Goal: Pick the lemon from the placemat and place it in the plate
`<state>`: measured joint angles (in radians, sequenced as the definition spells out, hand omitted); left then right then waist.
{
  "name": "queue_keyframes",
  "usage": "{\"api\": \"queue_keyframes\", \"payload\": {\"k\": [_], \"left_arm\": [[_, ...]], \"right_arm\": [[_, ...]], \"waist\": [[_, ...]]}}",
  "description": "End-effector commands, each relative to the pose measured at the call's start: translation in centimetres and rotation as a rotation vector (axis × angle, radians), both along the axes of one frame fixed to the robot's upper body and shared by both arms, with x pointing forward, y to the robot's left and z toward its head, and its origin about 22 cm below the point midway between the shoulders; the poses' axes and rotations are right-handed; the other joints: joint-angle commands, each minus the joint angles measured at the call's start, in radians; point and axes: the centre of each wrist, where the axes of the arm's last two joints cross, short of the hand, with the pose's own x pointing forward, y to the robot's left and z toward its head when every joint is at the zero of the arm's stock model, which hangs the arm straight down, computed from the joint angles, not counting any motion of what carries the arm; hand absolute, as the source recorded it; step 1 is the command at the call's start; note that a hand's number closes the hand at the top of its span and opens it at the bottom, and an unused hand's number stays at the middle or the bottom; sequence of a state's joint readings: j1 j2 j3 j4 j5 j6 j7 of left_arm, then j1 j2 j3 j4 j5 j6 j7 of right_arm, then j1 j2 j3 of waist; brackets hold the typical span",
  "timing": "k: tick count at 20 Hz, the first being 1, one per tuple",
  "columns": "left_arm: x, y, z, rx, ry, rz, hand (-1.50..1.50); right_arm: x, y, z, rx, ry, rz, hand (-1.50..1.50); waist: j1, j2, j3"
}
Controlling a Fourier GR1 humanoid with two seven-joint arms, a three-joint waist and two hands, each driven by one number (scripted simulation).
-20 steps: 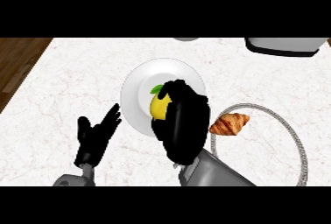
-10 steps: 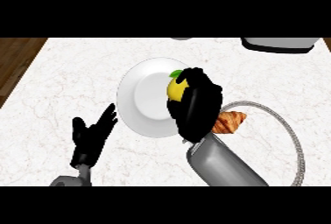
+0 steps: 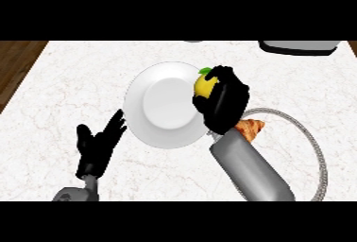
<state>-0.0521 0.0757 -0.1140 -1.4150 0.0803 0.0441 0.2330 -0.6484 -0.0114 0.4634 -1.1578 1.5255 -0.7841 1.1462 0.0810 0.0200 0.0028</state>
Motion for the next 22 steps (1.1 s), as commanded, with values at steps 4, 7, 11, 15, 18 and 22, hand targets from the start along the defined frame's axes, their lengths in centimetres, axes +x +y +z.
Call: {"api": "queue_keyframes", "payload": {"k": [4, 7, 11, 15, 18, 22], "left_arm": [[0.4, -1.1, 0.4, 0.002, -0.004, -0.032, 0.0], [0.2, -0.2, -0.2, -0.004, 0.005, -0.042, 0.0], [0.2, -0.8, -0.7, -0.002, -0.006, -0.025, 0.0], [0.8, -0.1, 0.5, -0.009, -0.003, -0.012, 0.0], [-0.1, 0.0, -0.3, 0.003, 0.011, 0.014, 0.0], [-0.9, 2.0, -0.5, -0.005, 0.021, 0.031, 0.0]], "right_arm": [[2.4, -1.5, -3.5, 0.234, 0.355, -0.184, -1.5], [2.3, -1.0, -4.8, 0.296, 0.379, -0.123, -1.5], [3.2, -1.0, -5.1, 0.353, 0.246, -0.043, -1.5], [3.3, -0.2, -3.5, 0.425, 0.052, 0.04, -1.5], [3.9, 0.2, -1.8, 0.525, -0.036, 0.044, -1.5], [0.8, -0.2, -5.5, 0.583, -0.04, 0.046, -1.5]], "waist": [[0.02, 0.009, 0.0], [0.036, 0.011, 0.0], [0.037, 0.016, 0.001], [0.016, 0.007, 0.001], [0.004, 0.001, 0.0], [-0.026, -0.008, -0.001]]}}
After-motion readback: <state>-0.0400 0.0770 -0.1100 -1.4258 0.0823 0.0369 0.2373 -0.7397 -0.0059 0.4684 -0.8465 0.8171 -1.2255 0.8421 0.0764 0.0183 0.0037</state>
